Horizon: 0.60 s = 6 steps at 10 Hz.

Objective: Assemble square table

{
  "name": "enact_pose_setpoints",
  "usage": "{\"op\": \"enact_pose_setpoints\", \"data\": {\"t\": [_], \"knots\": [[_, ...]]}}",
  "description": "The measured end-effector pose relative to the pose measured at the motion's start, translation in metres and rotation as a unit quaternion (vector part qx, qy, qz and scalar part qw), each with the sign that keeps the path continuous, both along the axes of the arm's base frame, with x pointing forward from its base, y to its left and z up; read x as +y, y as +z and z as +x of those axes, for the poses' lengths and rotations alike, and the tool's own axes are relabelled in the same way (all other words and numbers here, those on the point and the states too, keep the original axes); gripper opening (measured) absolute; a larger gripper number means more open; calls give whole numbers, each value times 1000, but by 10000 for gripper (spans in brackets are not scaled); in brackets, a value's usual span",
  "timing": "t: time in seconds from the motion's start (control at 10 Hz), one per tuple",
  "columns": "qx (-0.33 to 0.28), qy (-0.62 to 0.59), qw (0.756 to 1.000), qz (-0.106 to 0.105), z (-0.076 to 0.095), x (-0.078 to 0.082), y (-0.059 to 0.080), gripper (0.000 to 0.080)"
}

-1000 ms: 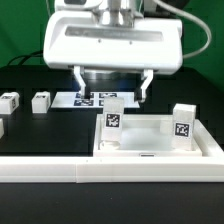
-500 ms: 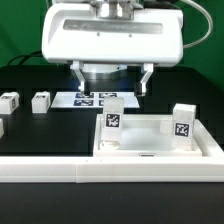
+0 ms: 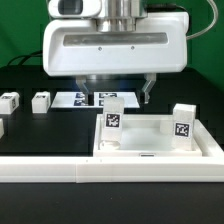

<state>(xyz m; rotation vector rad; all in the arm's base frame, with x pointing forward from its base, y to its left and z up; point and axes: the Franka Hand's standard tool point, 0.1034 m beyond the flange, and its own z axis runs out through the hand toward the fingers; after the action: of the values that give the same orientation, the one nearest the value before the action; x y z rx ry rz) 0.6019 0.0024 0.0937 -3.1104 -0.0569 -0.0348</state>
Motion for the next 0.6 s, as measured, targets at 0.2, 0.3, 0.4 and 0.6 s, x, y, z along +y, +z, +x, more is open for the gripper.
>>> {"op": "enact_pose_setpoints", "data": {"t": [0.2,0.3,0.4,0.6], "knots": [[26,8,1000,2,6,-3,-2,649],[26,9,1000,2,6,-6,-3,649],[27,8,1000,2,5,-8,-4,649],[28,8,1000,2,4,-8,-5,375]]}}
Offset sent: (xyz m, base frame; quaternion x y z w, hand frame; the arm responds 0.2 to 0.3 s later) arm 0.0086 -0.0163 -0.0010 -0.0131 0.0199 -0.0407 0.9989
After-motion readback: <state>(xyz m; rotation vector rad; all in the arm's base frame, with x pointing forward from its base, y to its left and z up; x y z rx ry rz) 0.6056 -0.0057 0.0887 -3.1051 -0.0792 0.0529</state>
